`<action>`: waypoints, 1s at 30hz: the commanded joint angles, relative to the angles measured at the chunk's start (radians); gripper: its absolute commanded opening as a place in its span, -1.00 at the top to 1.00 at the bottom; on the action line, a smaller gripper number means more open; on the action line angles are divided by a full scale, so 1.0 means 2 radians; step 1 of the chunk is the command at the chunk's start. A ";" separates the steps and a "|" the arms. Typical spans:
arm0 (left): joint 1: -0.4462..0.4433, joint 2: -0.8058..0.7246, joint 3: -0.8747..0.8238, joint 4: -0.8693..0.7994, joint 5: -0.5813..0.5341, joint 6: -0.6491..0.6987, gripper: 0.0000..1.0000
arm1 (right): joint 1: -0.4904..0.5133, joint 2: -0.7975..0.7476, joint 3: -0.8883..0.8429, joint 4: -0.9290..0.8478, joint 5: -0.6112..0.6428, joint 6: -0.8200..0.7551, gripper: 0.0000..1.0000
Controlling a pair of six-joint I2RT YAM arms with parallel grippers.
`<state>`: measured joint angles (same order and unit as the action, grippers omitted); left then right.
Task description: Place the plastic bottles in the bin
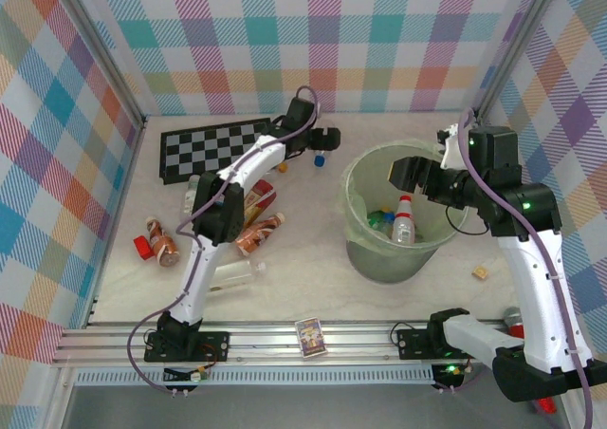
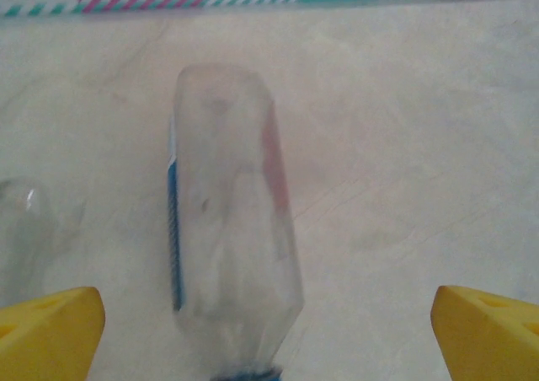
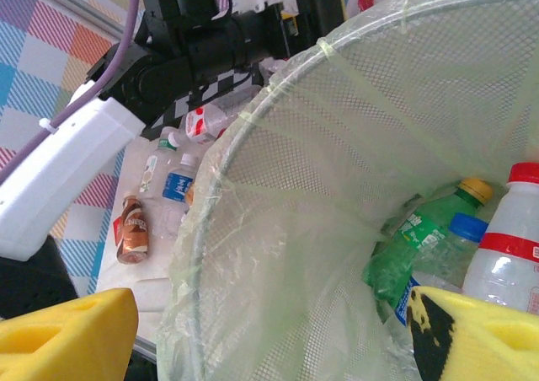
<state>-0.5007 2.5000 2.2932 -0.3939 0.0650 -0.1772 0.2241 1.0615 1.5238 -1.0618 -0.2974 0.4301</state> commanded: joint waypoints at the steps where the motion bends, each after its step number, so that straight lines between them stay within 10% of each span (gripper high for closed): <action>1: -0.007 0.055 0.063 -0.067 -0.016 0.015 -1.00 | 0.003 -0.002 0.006 0.009 -0.007 0.006 -0.67; 15: -0.007 0.085 0.069 -0.076 -0.020 0.002 -0.46 | 0.004 -0.004 0.001 0.015 -0.007 0.011 -0.67; 30: -0.007 -0.095 -0.133 0.068 0.005 0.002 0.14 | 0.004 0.005 0.008 0.069 -0.045 0.049 -0.65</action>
<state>-0.5102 2.4802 2.1048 -0.3943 0.0547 -0.1646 0.2241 1.0615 1.5238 -1.0149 -0.3271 0.4808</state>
